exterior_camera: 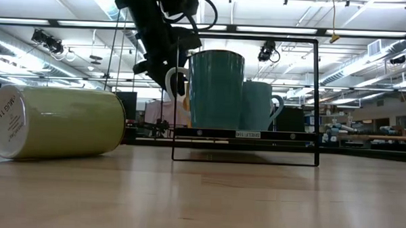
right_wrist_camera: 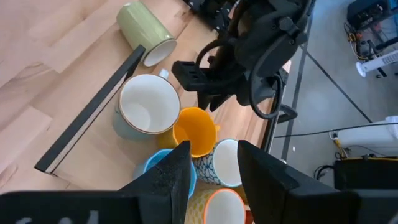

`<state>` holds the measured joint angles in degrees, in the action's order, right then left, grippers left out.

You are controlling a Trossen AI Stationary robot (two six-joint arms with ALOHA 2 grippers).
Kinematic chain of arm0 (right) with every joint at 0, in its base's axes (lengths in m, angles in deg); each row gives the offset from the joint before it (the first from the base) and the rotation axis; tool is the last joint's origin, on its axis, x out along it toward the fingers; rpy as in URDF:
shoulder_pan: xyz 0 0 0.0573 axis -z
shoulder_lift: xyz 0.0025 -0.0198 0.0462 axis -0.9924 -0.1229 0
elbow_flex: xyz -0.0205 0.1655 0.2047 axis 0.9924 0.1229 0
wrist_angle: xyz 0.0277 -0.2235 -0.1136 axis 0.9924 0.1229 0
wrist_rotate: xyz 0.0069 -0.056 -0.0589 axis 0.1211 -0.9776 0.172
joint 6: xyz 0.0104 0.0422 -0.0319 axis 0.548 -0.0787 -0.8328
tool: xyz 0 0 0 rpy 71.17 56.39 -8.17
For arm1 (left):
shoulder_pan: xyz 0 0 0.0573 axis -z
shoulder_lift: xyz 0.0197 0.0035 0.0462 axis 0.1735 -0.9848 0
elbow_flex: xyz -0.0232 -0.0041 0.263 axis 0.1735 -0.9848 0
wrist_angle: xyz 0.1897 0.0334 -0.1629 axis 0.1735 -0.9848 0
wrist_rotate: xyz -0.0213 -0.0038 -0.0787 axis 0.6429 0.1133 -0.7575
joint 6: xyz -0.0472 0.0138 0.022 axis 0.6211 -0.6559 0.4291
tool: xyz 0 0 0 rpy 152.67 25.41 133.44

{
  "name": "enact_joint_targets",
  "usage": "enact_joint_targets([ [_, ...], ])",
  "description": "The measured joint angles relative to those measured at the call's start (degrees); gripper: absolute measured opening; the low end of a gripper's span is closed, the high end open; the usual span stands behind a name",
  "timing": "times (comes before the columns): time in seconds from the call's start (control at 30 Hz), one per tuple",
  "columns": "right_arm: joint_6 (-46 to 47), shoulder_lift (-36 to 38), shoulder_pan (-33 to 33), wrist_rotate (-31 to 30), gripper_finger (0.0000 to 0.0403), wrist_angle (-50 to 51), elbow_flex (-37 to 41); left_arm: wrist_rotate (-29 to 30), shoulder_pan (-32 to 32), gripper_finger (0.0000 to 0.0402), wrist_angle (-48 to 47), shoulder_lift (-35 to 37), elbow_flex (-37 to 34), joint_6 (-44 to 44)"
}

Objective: Place coffee mugs
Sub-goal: Adjust the yellow mug on the shelf, then put the green mug on the shelf

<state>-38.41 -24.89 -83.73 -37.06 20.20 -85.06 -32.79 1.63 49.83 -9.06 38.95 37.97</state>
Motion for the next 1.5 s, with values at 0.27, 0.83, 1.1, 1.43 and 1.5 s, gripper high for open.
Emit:
enact_joint_targets([
  [0.27, 3.1, 0.0, 1.6, 0.6, 0.0137, 0.8, 0.0, -2.3, 0.0, 0.013, -3.4, 2.3, 0.0, -0.4],
  [0.83, 3.7, 0.0, 3.3, 6.5, 0.0136, 0.8, 0.0, -22.4, 0.0, 0.013, -11.1, 10.9, 0.0, -9.9],
  [1.1, 5.1, -0.1, 3.3, 6.5, 0.0136, 1.6, 0.0, -21.0, 0.3, 0.013, -9.9, 10.8, 0.0, -21.4],
  [1.43, 5.5, -0.1, 4.1, 9.1, 0.0136, 4.8, 0.0, -19.0, 0.3, 0.0147, -9.8, 10.8, 0.0, -21.1],
  [1.5, 6.8, -0.1, 4.8, 11.7, 0.0136, 5.3, 0.0, -19.0, 0.3, 0.0163, -10.1, 10.7, 0.0, -21.0],
])
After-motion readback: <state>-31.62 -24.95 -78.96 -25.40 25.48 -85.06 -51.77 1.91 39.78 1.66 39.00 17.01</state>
